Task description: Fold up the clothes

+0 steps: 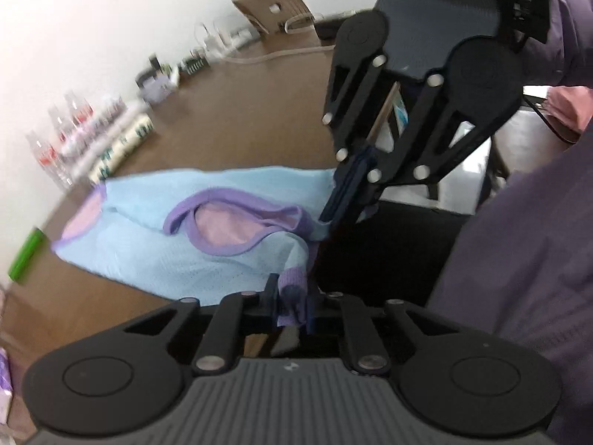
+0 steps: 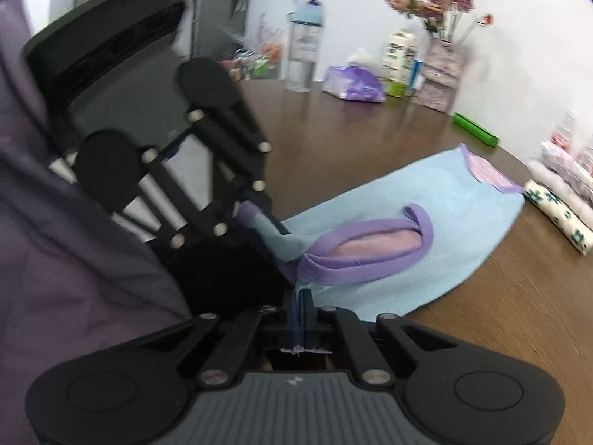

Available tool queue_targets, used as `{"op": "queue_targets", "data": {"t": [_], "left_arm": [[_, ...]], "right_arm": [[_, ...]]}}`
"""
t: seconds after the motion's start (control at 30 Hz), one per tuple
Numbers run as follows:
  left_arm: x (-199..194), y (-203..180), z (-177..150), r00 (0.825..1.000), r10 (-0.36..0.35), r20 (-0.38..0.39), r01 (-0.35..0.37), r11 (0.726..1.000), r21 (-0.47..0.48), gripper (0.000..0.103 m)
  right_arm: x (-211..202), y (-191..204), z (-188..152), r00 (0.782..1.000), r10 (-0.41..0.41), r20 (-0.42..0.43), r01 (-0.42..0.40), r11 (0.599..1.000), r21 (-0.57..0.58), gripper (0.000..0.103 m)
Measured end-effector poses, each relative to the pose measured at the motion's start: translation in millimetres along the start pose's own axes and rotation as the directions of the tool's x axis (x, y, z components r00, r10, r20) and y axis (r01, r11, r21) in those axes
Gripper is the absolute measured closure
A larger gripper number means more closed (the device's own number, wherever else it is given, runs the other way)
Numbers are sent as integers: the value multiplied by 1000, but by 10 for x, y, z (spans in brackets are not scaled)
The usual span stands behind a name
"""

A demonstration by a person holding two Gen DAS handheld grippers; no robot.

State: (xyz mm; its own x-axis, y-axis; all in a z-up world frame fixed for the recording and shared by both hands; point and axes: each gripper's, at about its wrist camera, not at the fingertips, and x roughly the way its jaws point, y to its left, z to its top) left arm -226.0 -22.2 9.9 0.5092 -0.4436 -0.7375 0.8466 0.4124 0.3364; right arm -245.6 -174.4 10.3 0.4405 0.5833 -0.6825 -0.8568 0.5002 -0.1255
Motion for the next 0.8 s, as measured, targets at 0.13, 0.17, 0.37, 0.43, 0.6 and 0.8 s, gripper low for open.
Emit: {"op": "queue_targets", "data": {"t": [0.13, 0.17, 0.37, 0.43, 0.6, 0.8], "left_arm": [[-125, 391, 51, 992, -124, -4, 122, 985, -122, 93], [-140, 566, 102, 986, -167, 9, 166, 972, -169, 93], [133, 1618, 296, 985, -164, 57, 174, 924, -340, 93], [389, 1976, 302, 987, -148, 59, 160, 894, -419, 91], [1037, 2519, 27, 996, -87, 1, 65, 744, -665, 57], [438, 2303, -381, 945, -107, 310, 314, 567, -761, 31]], "right_arm": [[-159, -122, 97, 999, 5, 34, -5, 1000, 5, 103], [-203, -229, 158, 998, 7, 59, -8, 1000, 9, 103], [36, -1249, 732, 992, 4, 127, -12, 998, 59, 103], [323, -1651, 880, 996, -17, 87, 7, 993, 120, 102], [903, -2445, 925, 985, -166, -40, 170, 925, 340, 80], [351, -2340, 393, 981, -65, 185, -44, 846, 531, 55]]}}
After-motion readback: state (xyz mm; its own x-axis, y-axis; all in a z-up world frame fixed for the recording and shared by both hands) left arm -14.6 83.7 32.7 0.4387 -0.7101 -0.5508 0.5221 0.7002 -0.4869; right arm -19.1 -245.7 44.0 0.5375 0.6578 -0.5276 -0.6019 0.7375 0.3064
